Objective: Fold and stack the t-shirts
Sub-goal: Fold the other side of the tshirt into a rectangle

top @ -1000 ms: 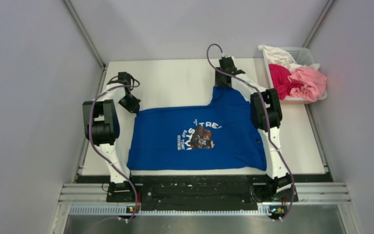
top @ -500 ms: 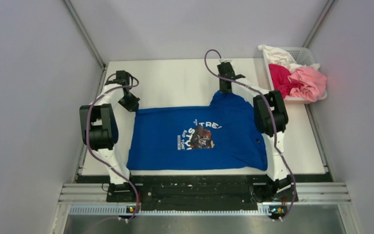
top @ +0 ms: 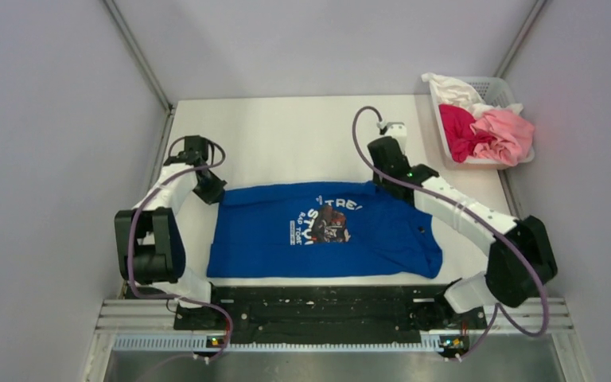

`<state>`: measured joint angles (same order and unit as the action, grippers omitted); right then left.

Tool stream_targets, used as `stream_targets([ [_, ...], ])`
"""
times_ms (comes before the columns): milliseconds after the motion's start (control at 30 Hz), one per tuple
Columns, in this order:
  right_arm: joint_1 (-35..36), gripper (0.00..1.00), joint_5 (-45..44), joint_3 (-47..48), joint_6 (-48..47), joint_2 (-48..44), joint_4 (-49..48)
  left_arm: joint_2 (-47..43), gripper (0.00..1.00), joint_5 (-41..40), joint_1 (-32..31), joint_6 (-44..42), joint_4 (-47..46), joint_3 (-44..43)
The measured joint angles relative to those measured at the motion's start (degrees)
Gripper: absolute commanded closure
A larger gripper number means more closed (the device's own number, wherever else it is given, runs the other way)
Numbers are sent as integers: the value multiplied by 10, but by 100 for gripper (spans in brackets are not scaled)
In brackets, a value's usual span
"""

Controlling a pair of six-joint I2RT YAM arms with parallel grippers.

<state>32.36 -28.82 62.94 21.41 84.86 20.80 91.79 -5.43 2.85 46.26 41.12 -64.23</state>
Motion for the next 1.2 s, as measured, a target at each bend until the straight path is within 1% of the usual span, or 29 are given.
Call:
stream_targets([
  [133, 35, 100, -13, -66, 40, -92, 56, -63, 100, -1, 0, -2, 3, 50],
  [267, 56, 100, -13, -94, 73, -166, 112, -111, 100, -7, 0, -4, 10, 77],
  [367, 74, 100, -12, -110, 106, -215, 152, -130, 100, -11, 0, -8, 11, 91],
  [500, 104, 100, -9, -128, 141, -244, 194, -146, 100, -18, 0, -12, 25, 108],
  [600, 114, 100, -7, -158, 163, -249, 208, -155, 100, -21, 0, -12, 30, 123],
  [700, 114, 95, 3, -193, 178, -249, 214, -169, 100, -26, 0, -10, 33, 151],
  [733, 115, 90, 9, -205, 183, -249, 214, -173, 93, -29, 0, -8, 39, 161],
  [767, 118, 80, 18, -217, 187, -249, 214, -174, 84, -31, 0, -5, 42, 168],
  [800, 122, 69, 29, -226, 192, -249, 214, -174, 74, -34, 0, -2, 46, 173],
  [867, 134, 49, 52, -246, 203, -250, 215, -174, 48, -42, 0, 2, 55, 179],
  [967, 148, 4, 80, -262, 214, -263, 227, -174, 18, -63, 0, 17, 72, 179],
  [1000, 150, 1, 91, -263, 220, -275, 239, -174, 13, -68, 0, 17, 77, 178],
  [1100, 151, 1, 96, -256, 219, -309, 257, -176, 2, -82, 0, 24, 101, 158],
  [1200, 151, 1, 94, -237, 219, -332, 251, -191, 1, -83, 0, 24, 109, 123],
])
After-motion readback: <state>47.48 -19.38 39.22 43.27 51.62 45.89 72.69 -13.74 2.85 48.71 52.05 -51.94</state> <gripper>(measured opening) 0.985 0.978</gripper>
